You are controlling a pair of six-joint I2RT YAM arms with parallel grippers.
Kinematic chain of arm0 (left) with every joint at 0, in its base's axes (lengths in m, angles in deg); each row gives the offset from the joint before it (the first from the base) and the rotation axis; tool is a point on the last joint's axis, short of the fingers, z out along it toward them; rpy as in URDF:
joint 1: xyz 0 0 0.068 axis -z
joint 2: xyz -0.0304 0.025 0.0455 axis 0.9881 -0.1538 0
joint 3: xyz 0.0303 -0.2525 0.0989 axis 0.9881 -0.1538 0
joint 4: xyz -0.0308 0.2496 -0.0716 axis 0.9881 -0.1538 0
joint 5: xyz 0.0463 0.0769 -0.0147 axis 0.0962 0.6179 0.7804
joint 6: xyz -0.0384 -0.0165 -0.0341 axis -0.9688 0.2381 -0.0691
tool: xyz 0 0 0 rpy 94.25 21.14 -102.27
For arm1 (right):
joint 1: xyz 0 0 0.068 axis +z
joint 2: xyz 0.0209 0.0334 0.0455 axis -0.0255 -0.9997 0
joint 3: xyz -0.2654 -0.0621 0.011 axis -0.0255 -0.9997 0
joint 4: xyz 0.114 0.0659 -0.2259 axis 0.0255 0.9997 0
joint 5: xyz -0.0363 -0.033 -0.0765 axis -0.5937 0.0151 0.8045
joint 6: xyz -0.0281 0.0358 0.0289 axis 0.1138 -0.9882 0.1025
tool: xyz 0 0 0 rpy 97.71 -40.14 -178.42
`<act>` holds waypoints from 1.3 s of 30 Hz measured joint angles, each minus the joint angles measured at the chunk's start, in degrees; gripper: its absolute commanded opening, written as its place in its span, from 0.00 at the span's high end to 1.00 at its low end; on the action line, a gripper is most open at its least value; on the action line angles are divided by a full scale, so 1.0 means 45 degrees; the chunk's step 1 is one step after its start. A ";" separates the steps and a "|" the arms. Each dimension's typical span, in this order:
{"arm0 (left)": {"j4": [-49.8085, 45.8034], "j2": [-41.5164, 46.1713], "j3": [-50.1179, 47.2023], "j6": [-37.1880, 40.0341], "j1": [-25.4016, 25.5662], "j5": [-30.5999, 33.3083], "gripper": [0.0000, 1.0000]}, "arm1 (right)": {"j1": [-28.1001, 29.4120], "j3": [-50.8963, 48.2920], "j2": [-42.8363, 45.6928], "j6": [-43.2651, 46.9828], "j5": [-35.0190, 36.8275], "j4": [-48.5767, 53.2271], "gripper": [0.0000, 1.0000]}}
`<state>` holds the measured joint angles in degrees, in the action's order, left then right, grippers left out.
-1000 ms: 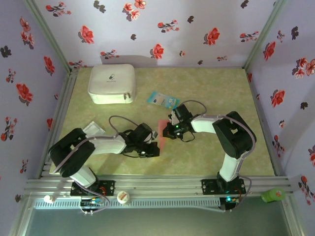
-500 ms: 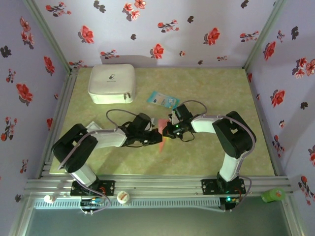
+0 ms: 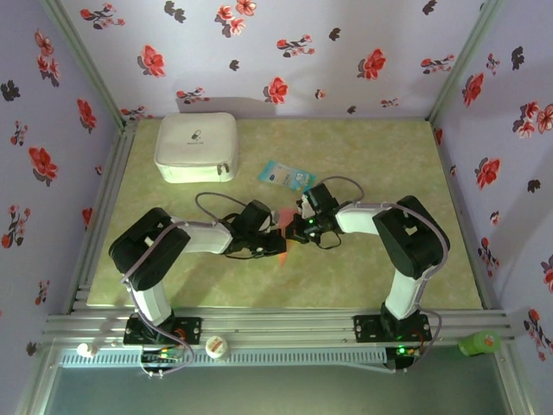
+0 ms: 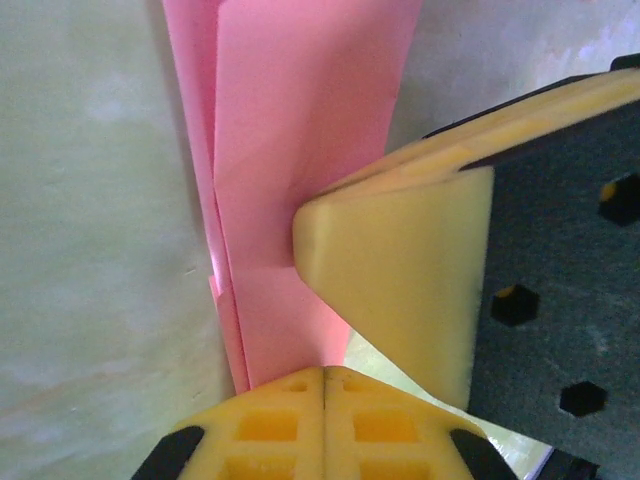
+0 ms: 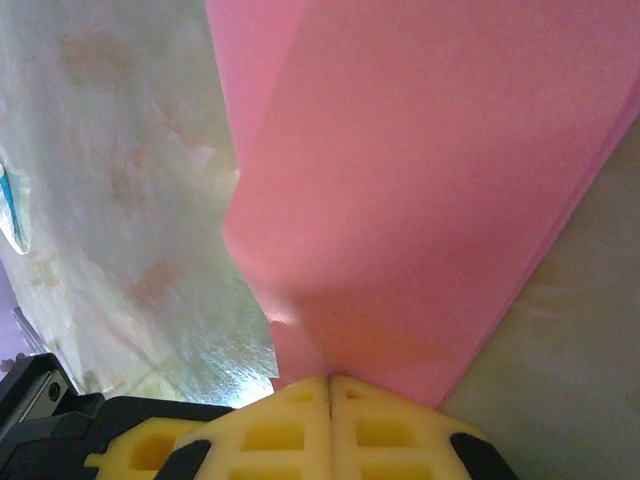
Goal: Fold a paper plane with a square sheet of paper (pick it up from the middle)
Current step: Fold the wing for the fifth time at the center of the table.
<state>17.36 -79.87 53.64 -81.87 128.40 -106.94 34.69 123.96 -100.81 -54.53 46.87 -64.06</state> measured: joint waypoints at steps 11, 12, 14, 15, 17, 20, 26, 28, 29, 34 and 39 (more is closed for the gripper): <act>0.0102 0.0311 -0.0403 0.0466 0.0000 0.0083 1.00 | -0.0627 0.0000 0.1035 -0.0010 0.0724 0.0423 0.94; 0.0112 0.0311 -0.0408 0.0505 0.0000 0.0083 1.00 | -0.0695 0.0000 0.1185 -0.0005 0.0753 0.0413 0.94; 0.0107 0.0321 -0.0408 0.0588 0.0000 0.0083 1.00 | -0.0782 -0.0024 0.1472 -0.0010 0.0758 0.0350 0.95; 0.0092 0.0321 -0.0408 0.0607 0.0000 0.0083 1.00 | -0.0782 -0.0024 0.1506 -0.0005 0.0704 0.0291 0.95; 0.0078 0.0325 -0.0408 0.0646 0.0000 0.0083 1.00 | -0.0743 -0.0024 0.1477 -0.0010 0.0510 0.0117 0.96; 0.0063 0.0335 -0.0408 0.0651 0.0000 0.0083 1.00 | -0.0593 -0.0019 0.1273 -0.0005 0.0228 -0.0068 0.96; 0.0019 0.0345 -0.0408 0.0651 0.0000 0.0083 1.00 | -0.0384 0.0126 0.0301 0.0126 0.0019 -0.0136 0.96; 0.0019 0.0345 -0.0408 0.0651 0.0000 0.0083 1.00 | -0.0403 0.0131 0.0083 0.0204 0.0083 -0.0126 0.96; 0.0019 0.0345 -0.0408 0.0651 0.0000 0.0083 1.00 | -0.0437 0.0160 -0.0010 0.0219 0.0117 -0.0121 0.96; 0.0015 0.0345 -0.0413 0.0758 0.0015 0.0083 1.00 | -0.0758 0.0311 -0.0155 0.0262 0.0199 -0.0087 0.96; 0.0024 0.0369 -0.0447 0.0869 0.0024 0.0092 1.00 | -0.1292 0.0442 -0.0287 0.0325 0.0214 -0.0087 0.95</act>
<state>17.47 -78.21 51.63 -77.96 128.50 -106.53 28.88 125.95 -102.10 -53.07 47.83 -64.46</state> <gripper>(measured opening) 0.055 0.048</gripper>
